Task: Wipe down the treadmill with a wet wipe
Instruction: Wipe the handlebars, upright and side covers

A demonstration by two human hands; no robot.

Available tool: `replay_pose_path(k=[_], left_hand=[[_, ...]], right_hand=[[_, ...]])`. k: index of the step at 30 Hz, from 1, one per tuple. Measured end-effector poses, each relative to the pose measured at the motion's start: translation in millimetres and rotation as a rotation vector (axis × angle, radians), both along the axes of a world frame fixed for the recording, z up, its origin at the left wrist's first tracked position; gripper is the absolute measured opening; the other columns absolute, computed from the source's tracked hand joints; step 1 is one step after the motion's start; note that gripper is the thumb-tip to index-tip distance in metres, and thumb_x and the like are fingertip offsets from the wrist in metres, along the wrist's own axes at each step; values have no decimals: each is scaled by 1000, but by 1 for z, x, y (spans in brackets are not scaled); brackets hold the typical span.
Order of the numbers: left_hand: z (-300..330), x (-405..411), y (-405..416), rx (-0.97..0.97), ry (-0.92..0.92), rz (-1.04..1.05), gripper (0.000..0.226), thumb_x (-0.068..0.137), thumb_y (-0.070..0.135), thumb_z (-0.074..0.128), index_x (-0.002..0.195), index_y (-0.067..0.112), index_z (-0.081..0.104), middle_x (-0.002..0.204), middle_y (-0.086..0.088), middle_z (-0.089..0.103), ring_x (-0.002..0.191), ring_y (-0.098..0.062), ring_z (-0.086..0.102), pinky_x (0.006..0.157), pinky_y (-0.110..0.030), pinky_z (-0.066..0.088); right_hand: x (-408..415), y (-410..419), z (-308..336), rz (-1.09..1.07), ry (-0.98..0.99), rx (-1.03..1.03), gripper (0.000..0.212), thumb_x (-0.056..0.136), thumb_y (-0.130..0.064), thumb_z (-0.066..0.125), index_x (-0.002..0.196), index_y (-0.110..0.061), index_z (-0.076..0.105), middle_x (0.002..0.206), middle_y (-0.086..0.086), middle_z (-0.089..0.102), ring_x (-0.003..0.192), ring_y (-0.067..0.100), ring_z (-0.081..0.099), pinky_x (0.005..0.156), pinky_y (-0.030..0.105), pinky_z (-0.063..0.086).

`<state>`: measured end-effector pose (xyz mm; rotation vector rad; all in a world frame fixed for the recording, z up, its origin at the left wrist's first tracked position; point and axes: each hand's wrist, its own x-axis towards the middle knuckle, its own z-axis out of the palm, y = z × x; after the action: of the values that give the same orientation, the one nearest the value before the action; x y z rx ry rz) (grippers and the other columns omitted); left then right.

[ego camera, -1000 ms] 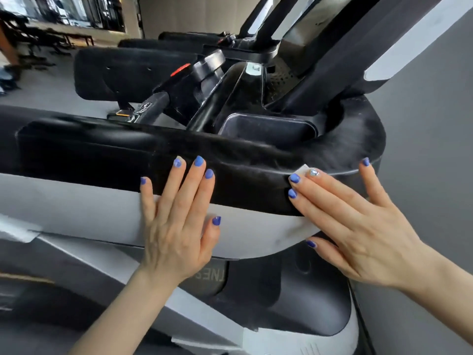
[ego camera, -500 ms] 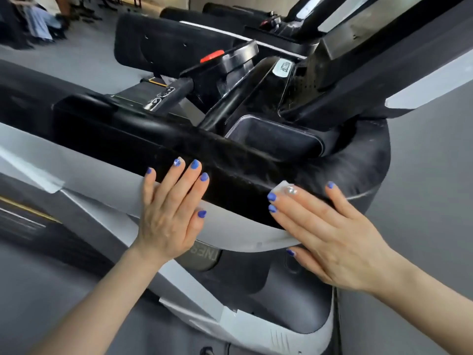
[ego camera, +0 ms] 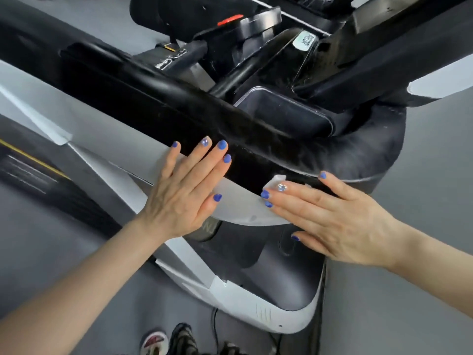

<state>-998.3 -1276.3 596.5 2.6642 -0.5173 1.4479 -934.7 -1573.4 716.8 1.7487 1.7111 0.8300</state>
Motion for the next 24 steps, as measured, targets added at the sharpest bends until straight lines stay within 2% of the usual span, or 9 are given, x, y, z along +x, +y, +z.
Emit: replay_pose_path(k=[2, 5, 8, 13, 15, 20, 24], left_hand=[[3, -3, -11, -7, 15, 11, 61, 106, 25, 32, 162, 15, 7, 170, -2, -2, 157, -22, 1, 125, -52, 1], [6, -3, -21, 8, 11, 38, 62, 106, 26, 32, 161, 13, 9, 166, -6, 14, 157, -22, 3, 125, -51, 5], [7, -4, -28, -28, 5, 83, 57, 106, 26, 32, 159, 10, 15, 165, -5, 13, 156, -23, 4, 125, -52, 6], [11, -15, -35, -51, 39, 123, 54, 106, 23, 36, 156, 6, 25, 162, -17, 24, 154, -28, 11, 125, -52, 10], [13, -19, -36, -46, 63, 142, 56, 104, 22, 40, 156, 5, 25, 163, -18, 24, 154, -31, 14, 125, -52, 10], [15, -26, -42, -57, 113, 180, 64, 102, 25, 47, 157, 4, 23, 165, -19, 20, 154, -34, 12, 126, -51, 10], [14, -27, -48, -80, 146, 197, 68, 102, 30, 47, 158, 4, 20, 166, -20, 16, 155, -36, 9, 126, -53, 11]], right_hand=[[9, -6, 8, 45, -47, -47, 65, 103, -35, 45, 160, -11, 24, 168, 0, 18, 154, 16, 17, 126, 46, -6], [17, -24, 18, 95, -95, -94, 62, 104, -33, 40, 159, -10, 25, 167, 0, 21, 154, 16, 16, 126, 45, -5], [22, -31, 21, 139, -133, -107, 61, 104, -32, 36, 159, -8, 24, 167, 0, 20, 153, 17, 14, 126, 43, -4], [13, -7, -7, 165, -162, -161, 64, 99, -36, 47, 154, -4, 37, 163, 3, 31, 151, 16, 17, 126, 40, -2], [11, -6, -14, 153, -203, -172, 63, 100, -36, 44, 154, -5, 37, 163, 3, 31, 151, 16, 15, 126, 39, -6], [19, -25, -13, 136, -273, -169, 64, 104, -35, 27, 159, -4, 18, 167, 2, 19, 153, 17, 2, 126, 38, -10], [18, -19, -35, 90, -379, -223, 75, 103, -45, 20, 158, -2, -6, 167, 7, -3, 153, 22, -14, 122, 42, -19]])
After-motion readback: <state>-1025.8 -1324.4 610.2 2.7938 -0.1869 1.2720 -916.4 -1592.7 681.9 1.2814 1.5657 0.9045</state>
